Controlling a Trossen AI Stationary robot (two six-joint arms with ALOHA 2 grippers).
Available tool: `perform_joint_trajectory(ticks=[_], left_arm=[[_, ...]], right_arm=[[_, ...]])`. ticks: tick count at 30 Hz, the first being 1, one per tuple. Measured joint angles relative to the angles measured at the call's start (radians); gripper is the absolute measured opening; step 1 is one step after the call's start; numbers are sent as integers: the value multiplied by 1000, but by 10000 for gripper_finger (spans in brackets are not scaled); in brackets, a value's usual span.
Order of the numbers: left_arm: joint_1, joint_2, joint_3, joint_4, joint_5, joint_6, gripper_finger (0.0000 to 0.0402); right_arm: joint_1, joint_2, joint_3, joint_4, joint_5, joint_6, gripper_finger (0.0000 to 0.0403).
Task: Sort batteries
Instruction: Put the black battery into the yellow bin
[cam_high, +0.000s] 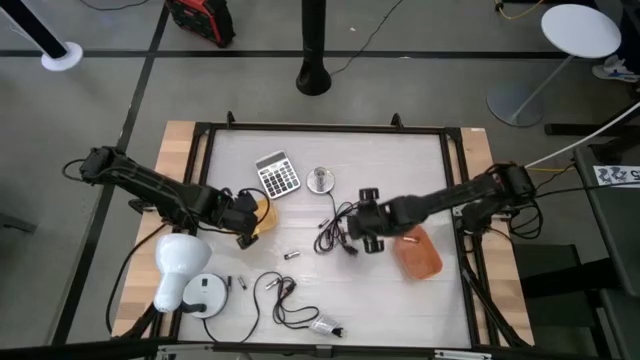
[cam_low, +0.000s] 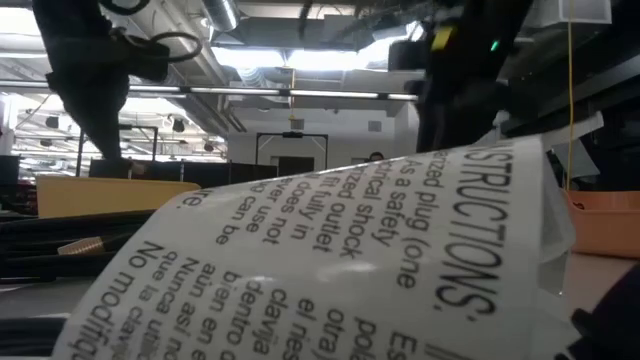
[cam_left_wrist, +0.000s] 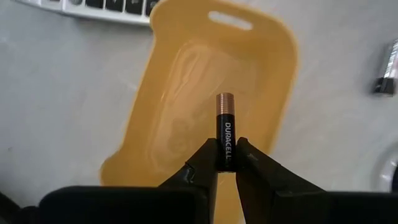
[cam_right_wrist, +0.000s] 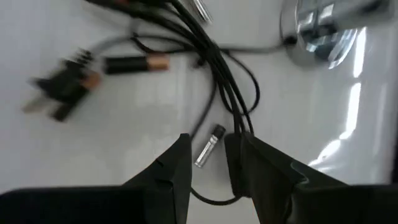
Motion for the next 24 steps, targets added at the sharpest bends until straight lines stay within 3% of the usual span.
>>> perform_joint_trajectory(ticks=[6,12,18,24], left_arm=[[0,0,-36,8,6,-16,42],[2,1,-62,24,7,-18,71],[3,1,-62,31,6,-18,105],[3,1,-62,32,6,-42,115]], right_arm=[[-127,0,-73,60,-124,75,134],[-210,1,-103,70,-150,105,134],[-245,1,-103,74,-246,118,134],[-233,1,-103,74,-307,165,134]])
